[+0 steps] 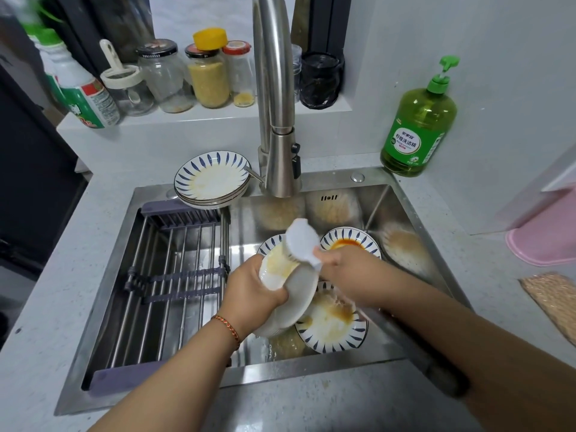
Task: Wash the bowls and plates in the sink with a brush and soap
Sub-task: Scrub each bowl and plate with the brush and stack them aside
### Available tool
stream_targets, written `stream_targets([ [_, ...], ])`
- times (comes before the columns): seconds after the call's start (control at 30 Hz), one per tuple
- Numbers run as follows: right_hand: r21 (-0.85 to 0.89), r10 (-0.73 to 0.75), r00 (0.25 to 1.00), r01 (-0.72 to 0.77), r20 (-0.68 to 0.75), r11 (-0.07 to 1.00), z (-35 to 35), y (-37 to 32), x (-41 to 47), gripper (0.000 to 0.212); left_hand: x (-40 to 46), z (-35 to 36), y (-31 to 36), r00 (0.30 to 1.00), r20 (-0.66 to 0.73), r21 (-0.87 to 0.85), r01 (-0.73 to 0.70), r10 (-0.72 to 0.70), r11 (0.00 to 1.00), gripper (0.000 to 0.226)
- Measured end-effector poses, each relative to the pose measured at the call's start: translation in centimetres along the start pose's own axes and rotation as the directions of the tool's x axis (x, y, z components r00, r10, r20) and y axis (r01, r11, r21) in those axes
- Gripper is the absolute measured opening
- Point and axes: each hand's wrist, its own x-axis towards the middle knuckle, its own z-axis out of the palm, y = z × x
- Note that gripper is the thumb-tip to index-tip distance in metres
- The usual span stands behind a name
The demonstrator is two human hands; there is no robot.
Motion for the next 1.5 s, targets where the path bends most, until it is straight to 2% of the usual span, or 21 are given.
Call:
stream_targets([
  [0.1,0.036,0.128,0.99,-0.126,-0.051,0.991,-1.5,0.7,0.9,0.034,-0.2,-0.3,0.5,0.999,0.027,0.036,-0.035,0.034,0.999,0.036],
  [0.2,-0.007,0.014,1.0,-0.014,-0.018,1.0,-0.6,0.1,-0.1,0.037,-0.1,-0.3,0.6,0.999,0.032,0.023,-0.036,0.035,0.999,0.037],
  [0.27,-0.104,-0.091,0.994,0.097,0.061,0.99,0.7,-0.8,-1.1,0.044,-0.1,-0.1,0.7,0.999,0.033,-0.005,-0.026,0.026,1.0,0.037],
  [0.33,-0.147,-0.116,0.988,0.131,0.104,0.98,1.0,-0.9,-0.9,0.045,-0.2,0.0,0.7,0.999,0.046,-0.031,-0.016,0.018,0.999,0.034],
  [0.5,0.066,0.07,0.997,-0.069,-0.019,0.995,-1.1,0.8,0.9,0.028,-0.1,-0.4,0.3,1.0,0.004,-0.057,0.011,-0.011,0.998,0.035],
  [0.6,0.341,0.221,0.975,-0.213,0.017,0.915,-0.9,2.4,1.2,0.027,0.2,-0.9,-0.2,0.996,-0.039,-0.195,0.075,-0.084,0.978,0.035],
  [0.7,0.514,0.239,0.971,-0.218,0.025,0.83,0.4,3.4,0.7,0.029,0.4,-1.1,-0.2,0.982,-0.083,-0.384,0.127,-0.172,0.915,0.043],
  [0.8,0.62,0.226,0.972,-0.135,-0.07,0.773,2.0,4.0,0.9,0.026,0.4,-0.8,0.2,0.96,-0.104,-0.598,0.147,-0.258,0.788,0.037],
  [0.9,0.64,0.274,0.948,-0.109,-0.164,0.761,3.3,4.8,1.6,0.036,0.4,-0.2,0.6,0.942,-0.095,-0.754,0.143,-0.321,0.641,0.033],
  [0.97,0.651,0.284,0.946,-0.12,-0.153,0.75,3.5,4.9,1.9,0.036,0.2,0.3,0.8,0.936,-0.066,-0.816,0.149,-0.346,0.559,0.032],
  [1.03,0.667,0.273,0.956,-0.134,-0.108,0.733,3.3,5.0,1.9,0.034,-0.1,0.5,0.6,0.941,-0.033,-0.827,0.163,-0.336,0.539,0.033],
  [1.17,0.625,0.237,0.969,-0.144,-0.068,0.767,2.2,5.8,1.8,0.034,0.1,-0.5,-0.6,0.958,0.093,-0.751,0.246,-0.271,0.613,0.062],
  [1.23,0.556,0.185,0.979,-0.106,-0.087,0.824,1.4,6.0,1.9,0.039,0.4,-1.2,-0.7,0.954,0.149,-0.662,0.291,-0.259,0.691,0.063],
  [1.4,0.261,0.04,0.994,-0.011,-0.106,0.965,-1.0,4.9,2.2,0.08,1.9,-2.6,0.8,0.948,0.26,-0.427,0.281,-0.181,0.86,0.056],
  [1.5,0.053,-0.005,0.994,0.011,-0.112,0.999,-1.8,3.9,2.4,0.098,2.9,-3.3,2.2,0.942,0.309,-0.254,0.214,-0.13,0.943,0.052],
])
